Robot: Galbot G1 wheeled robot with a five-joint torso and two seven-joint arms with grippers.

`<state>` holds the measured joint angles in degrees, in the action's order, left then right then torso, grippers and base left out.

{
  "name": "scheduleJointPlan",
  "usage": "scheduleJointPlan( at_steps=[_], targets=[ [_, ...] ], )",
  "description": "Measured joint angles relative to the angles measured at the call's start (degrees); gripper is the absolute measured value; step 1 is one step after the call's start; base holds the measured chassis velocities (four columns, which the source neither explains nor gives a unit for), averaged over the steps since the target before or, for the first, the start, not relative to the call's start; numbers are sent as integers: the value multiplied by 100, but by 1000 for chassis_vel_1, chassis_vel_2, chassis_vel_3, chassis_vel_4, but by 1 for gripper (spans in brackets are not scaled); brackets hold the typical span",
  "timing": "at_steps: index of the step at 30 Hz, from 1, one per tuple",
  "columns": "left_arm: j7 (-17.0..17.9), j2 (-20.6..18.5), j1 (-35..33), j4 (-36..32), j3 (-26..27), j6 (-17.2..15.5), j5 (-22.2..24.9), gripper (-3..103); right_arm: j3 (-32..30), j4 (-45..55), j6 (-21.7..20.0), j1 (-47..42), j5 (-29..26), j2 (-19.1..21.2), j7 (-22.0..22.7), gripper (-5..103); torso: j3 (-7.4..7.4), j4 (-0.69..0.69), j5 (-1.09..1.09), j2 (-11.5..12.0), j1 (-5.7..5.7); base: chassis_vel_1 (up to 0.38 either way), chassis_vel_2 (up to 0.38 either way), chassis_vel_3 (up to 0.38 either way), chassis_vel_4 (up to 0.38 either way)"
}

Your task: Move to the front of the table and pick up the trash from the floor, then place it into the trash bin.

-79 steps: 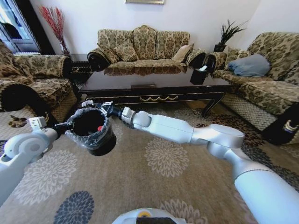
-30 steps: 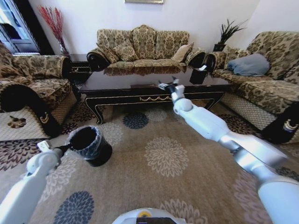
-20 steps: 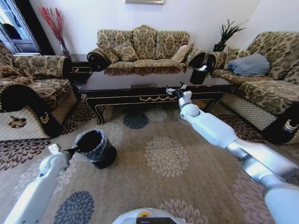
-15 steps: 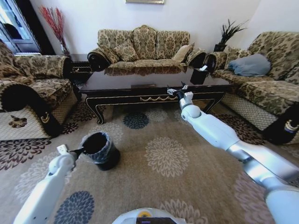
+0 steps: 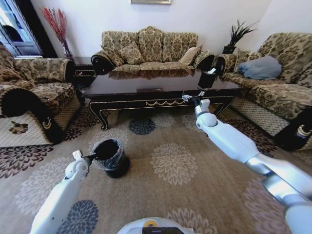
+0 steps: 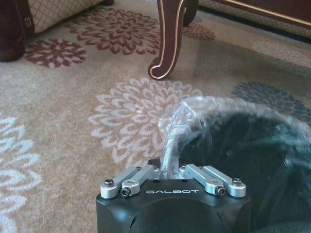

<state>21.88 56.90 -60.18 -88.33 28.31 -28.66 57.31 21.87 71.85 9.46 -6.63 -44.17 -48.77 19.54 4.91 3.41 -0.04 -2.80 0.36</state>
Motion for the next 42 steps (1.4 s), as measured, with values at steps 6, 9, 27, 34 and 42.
scheduleJointPlan(
  at_steps=[6,9,27,34,42],
  targets=[
    [88,-272,-335,-454,300,-8,97,36,-168,21,10,-116,127,-33,-11,100,0,-3,3,0,0,0,0,0,0],
    [205,-494,-684,-895,578,-80,216,47,-268,90,11,-191,138,-26,-26,100,0,-5,5,0,0,0,0,0,0],
    [594,-1212,-1624,-2249,1883,230,677,100,-2423,1591,-115,-2375,-41,1281,-230,100,0,-3,6,-1,0,0,0,0,0],
    [-155,-566,-3034,-3505,3828,891,-115,100,-4100,2737,-121,-4276,-127,1741,-603,100,-1,-3,6,-1,-1,0,0,0,0],
    [-783,319,-4318,-4193,4560,1967,-1334,100,-5396,3508,-14,-5857,4,1749,-902,100,-1,-5,4,-1,-1,0,0,0,0]
  ],
)
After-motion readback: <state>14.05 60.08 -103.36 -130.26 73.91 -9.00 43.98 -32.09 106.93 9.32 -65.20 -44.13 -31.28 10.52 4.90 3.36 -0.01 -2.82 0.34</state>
